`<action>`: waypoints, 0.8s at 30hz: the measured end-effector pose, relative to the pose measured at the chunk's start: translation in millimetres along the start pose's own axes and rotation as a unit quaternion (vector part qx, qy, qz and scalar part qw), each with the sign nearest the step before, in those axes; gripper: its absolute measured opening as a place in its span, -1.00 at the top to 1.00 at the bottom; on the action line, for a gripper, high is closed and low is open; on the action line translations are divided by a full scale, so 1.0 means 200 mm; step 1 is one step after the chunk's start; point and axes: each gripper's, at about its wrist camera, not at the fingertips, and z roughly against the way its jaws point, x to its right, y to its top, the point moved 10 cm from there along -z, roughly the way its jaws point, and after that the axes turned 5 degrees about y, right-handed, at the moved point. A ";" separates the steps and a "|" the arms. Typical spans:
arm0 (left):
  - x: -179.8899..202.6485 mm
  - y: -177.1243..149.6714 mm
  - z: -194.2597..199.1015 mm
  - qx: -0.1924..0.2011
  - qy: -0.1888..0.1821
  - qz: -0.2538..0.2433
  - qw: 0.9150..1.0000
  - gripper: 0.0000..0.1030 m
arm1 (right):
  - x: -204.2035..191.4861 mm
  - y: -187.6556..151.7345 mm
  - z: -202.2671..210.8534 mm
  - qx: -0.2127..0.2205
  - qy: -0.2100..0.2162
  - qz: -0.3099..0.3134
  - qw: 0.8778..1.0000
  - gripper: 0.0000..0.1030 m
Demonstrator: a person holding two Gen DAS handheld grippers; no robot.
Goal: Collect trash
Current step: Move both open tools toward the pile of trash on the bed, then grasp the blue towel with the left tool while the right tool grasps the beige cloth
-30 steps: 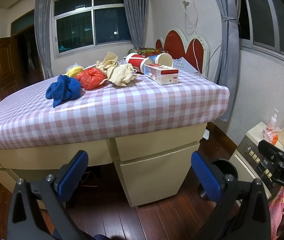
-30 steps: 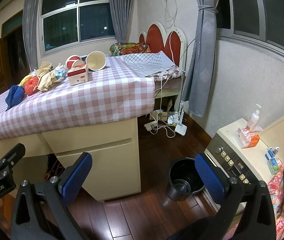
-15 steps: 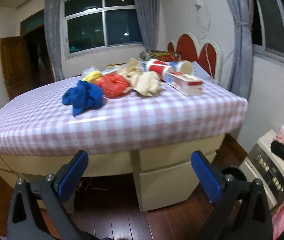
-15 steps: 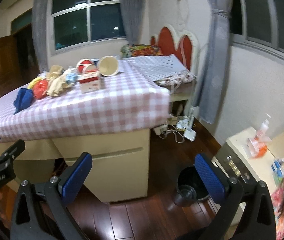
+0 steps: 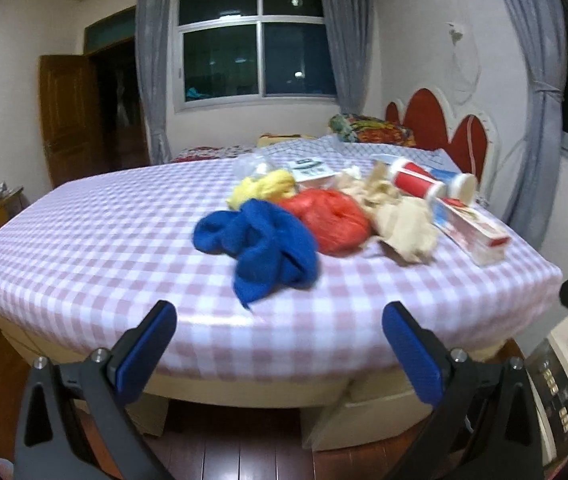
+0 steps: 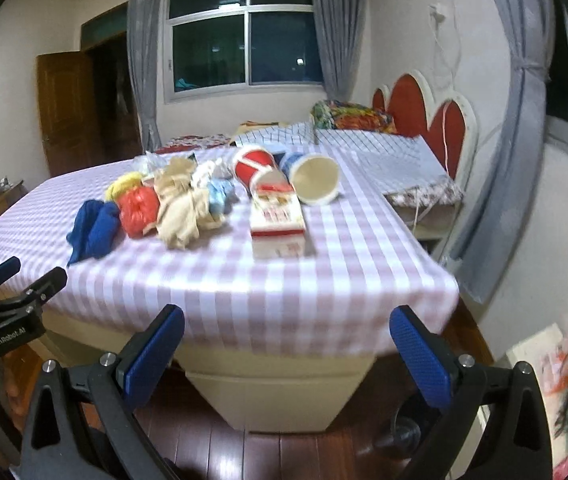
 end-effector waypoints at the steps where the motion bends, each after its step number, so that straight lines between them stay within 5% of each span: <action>1: -0.02 0.01 -0.03 -0.005 0.000 0.008 1.000 -1.00 | -0.02 0.03 -0.03 0.003 -0.002 0.007 1.000 -1.00; 12: -0.11 0.10 -0.26 -0.012 0.017 0.022 1.000 -0.99 | -0.20 0.26 -0.33 0.005 0.030 0.034 0.999 -0.87; 20: -0.13 0.13 -0.40 -0.027 0.006 0.028 0.999 -0.83 | -0.42 0.28 -0.65 -0.036 0.076 0.058 0.995 -0.41; 24: -0.10 0.13 -0.44 -0.037 -0.010 0.026 0.999 -0.73 | -0.41 0.27 -0.78 -0.058 0.079 0.051 0.994 -0.36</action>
